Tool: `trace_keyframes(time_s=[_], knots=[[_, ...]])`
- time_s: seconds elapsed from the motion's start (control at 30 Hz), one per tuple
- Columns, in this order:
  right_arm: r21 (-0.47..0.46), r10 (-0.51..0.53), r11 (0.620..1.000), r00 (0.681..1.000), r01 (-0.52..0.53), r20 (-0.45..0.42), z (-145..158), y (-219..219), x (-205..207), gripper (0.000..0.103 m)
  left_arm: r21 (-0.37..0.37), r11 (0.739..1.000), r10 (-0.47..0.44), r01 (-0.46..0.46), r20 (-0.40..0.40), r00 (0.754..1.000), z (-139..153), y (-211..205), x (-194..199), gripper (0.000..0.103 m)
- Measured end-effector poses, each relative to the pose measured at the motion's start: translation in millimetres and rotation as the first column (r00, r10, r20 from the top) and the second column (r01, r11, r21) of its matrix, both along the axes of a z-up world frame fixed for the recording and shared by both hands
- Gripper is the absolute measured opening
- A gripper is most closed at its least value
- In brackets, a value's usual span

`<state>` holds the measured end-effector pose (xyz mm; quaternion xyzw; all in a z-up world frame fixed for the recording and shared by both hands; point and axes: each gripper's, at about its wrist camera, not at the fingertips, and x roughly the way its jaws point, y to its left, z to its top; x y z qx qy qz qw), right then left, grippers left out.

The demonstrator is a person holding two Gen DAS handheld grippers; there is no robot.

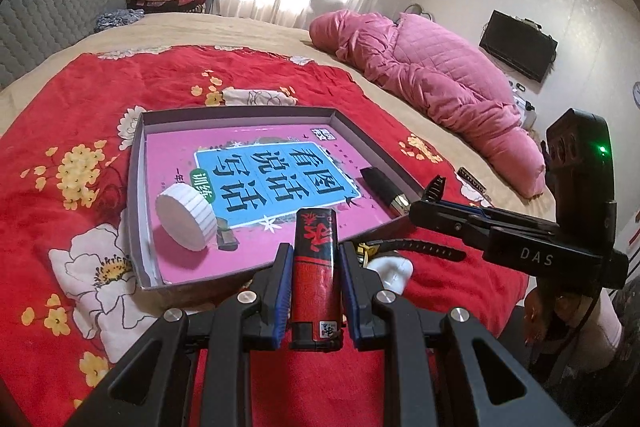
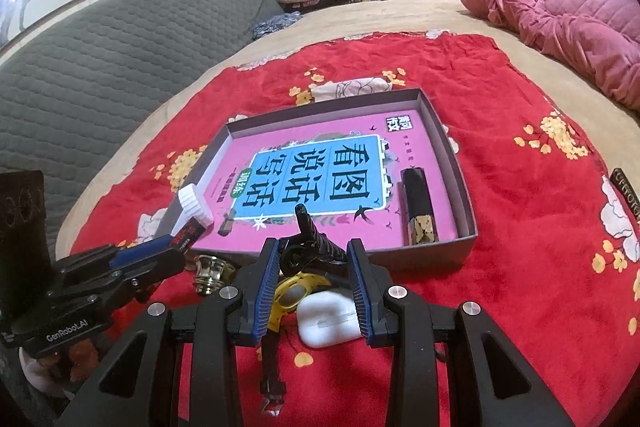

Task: Organize rigid objects
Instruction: 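Lift and carry the black cable and red lighter over the grey box with both tools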

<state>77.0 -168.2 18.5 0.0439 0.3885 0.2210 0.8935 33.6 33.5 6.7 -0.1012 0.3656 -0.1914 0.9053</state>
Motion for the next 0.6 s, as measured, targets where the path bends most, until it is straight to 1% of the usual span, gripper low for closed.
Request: trace_keyframes(time_s=[0.6], knots=[[-0.011,-0.039,0.999,0.999,0.039,0.021,2.9,-3.9,17.1,0.035,-0.034,0.997,0.074,-0.074,0.007,0.997,1.2,5.5,19.9,0.023]])
